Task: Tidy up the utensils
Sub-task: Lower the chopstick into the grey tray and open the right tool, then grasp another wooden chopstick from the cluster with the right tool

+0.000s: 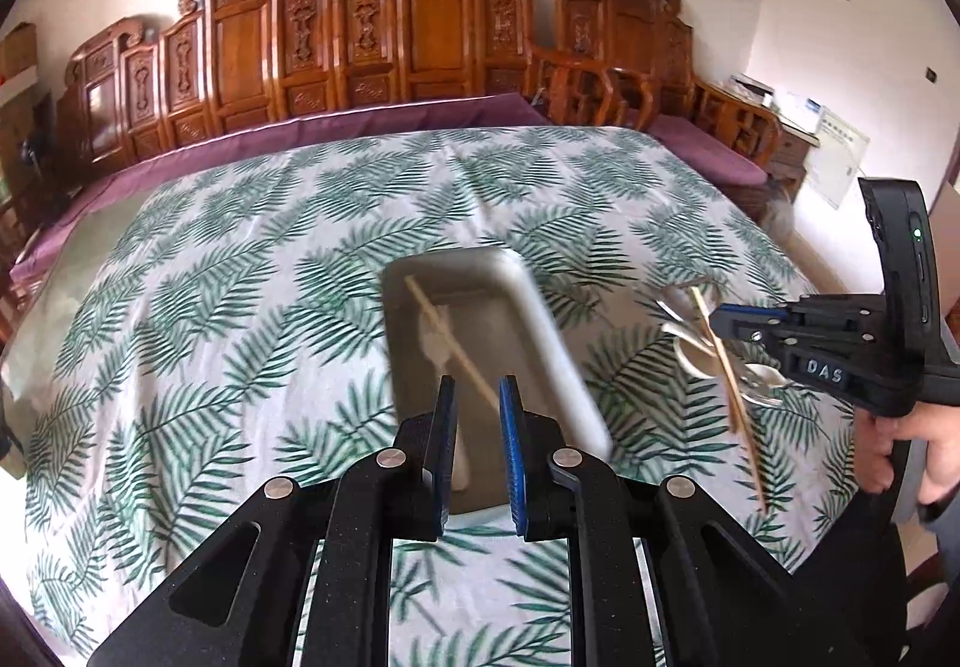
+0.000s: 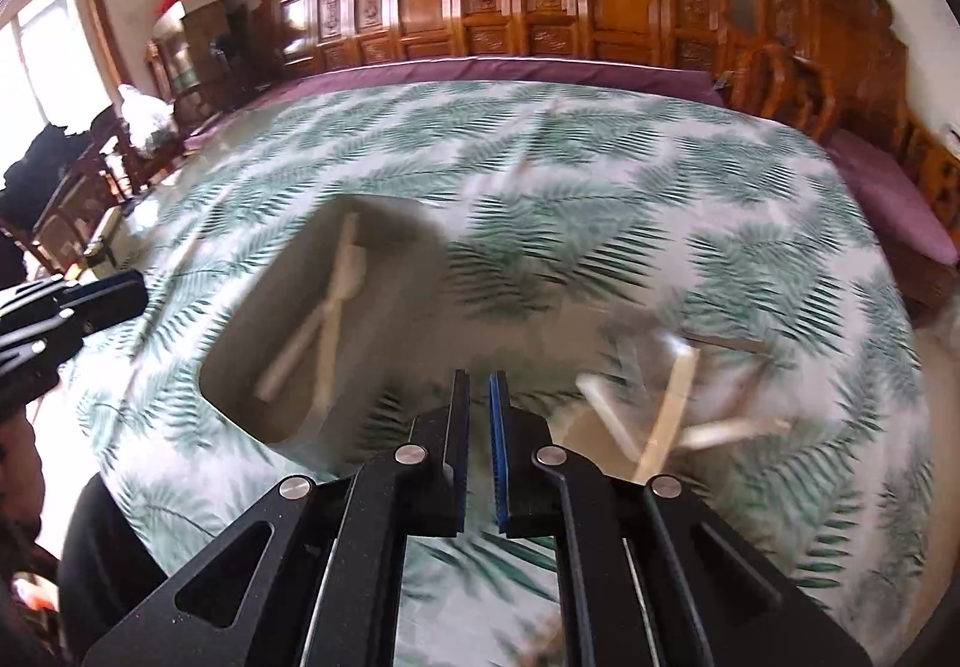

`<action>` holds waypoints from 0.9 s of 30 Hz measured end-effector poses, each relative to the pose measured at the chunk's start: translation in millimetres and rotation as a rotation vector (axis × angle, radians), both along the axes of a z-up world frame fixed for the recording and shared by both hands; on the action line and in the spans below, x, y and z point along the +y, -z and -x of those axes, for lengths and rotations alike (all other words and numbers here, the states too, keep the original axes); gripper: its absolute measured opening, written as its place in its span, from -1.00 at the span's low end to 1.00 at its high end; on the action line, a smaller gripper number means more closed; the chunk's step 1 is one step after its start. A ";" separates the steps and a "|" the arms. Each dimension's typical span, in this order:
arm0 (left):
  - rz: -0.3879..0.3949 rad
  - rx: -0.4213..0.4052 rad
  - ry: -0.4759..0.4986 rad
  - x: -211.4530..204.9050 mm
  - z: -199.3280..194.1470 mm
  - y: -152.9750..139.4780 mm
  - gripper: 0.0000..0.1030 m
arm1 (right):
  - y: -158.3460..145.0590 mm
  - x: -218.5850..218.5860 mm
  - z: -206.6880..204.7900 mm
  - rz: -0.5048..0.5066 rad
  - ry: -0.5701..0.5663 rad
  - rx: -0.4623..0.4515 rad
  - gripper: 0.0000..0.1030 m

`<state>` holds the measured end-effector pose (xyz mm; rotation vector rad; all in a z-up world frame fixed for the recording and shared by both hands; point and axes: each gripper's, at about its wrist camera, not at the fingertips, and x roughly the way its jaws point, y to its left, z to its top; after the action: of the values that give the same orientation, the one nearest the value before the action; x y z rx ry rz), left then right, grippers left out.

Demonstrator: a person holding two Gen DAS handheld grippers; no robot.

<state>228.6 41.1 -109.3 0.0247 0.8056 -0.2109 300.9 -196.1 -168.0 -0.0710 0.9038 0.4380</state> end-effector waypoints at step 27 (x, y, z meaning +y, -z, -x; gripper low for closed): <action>-0.006 0.054 0.137 -108.3 29.2 42.0 -0.41 | 86.6 -63.6 28.8 -0.005 0.032 0.171 -0.73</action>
<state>199.4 -67.2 -151.3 0.0806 0.8587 -0.3395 272.1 -259.7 -254.6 -0.0144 1.0709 0.4212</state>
